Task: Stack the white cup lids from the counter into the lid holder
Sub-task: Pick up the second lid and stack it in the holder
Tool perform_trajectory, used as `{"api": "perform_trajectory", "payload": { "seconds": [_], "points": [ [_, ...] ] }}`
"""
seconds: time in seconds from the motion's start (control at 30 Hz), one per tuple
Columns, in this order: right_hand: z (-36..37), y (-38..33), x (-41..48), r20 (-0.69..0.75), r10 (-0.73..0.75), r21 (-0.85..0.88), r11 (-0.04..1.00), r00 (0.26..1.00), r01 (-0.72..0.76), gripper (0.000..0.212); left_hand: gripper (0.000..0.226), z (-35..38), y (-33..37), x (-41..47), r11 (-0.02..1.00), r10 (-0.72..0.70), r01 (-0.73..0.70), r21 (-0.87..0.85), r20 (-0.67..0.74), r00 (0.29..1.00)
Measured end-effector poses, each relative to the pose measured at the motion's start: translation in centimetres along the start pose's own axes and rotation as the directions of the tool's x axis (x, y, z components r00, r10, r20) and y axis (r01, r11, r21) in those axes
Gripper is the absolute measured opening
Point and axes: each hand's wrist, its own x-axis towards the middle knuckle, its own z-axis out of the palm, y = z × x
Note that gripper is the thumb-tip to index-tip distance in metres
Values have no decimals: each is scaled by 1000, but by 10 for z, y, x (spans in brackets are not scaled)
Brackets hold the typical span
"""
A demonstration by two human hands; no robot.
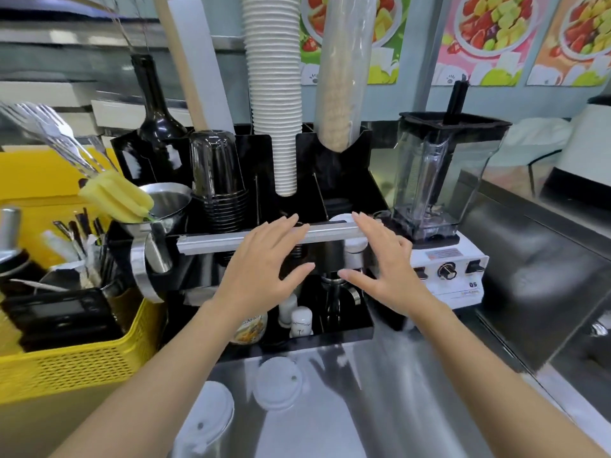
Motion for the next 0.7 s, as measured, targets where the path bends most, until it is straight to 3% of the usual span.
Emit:
{"api": "perform_trajectory", "payload": {
  "seconds": [0.1,0.3,0.47,0.7],
  "points": [
    [15,-16,-20,-38,-38,-39,999,999,37,77,58,0,-5,-38,998,-61,61,-30,19,998],
    [72,-52,-62,245,-29,58,998,969,15,79,63,8,-21,-114,967,-242,247,-58,81,967],
    [126,-85,-82,486,-53,89,996,872,10,82,68,17,-36,-167,915,-384,396,-73,138,913],
    [187,-117,-93,717,24,-11,1000,696,-23,81,88,32,-61,-227,787,-572,616,-42,326,753]
  ]
}}
